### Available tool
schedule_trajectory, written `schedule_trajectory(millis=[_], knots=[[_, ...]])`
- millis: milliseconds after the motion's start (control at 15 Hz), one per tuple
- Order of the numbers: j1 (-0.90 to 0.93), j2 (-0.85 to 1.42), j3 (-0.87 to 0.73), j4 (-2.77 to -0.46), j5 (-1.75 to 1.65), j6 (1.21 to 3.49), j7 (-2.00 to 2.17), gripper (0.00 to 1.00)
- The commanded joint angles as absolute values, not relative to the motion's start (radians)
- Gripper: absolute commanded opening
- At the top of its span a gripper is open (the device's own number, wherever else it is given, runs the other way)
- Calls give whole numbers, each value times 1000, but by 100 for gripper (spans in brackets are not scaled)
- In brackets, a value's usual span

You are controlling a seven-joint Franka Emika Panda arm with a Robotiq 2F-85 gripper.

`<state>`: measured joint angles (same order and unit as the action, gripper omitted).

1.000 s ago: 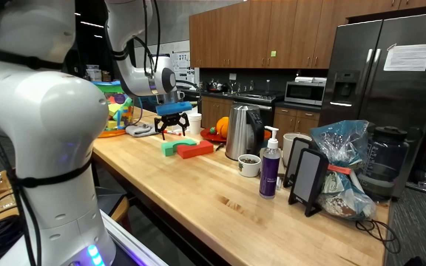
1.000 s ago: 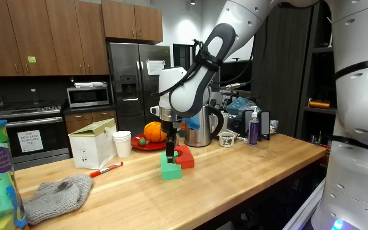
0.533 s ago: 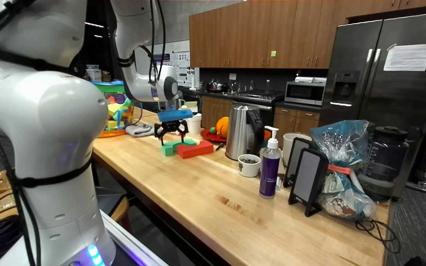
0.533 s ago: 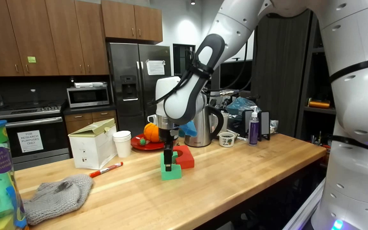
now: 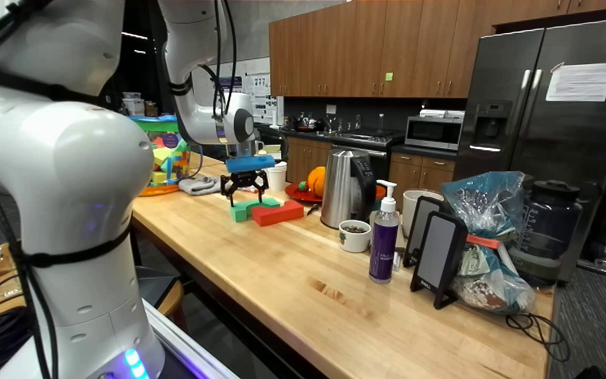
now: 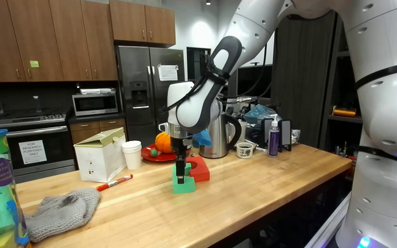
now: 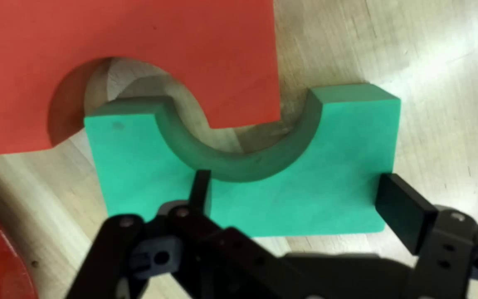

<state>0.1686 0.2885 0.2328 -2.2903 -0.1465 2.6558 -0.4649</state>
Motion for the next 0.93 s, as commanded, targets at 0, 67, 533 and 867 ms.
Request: schedule_trajectory(millis=[0,67,533,867], knots=[[134,314,261,-2265,-117,2639,-519,100],[127,321,269,-2260,-109,2638,-534,100],[90,359,306,-2228,-64,2615,-662,100],[100,370,302,-2222,-89,2621,-716,100]])
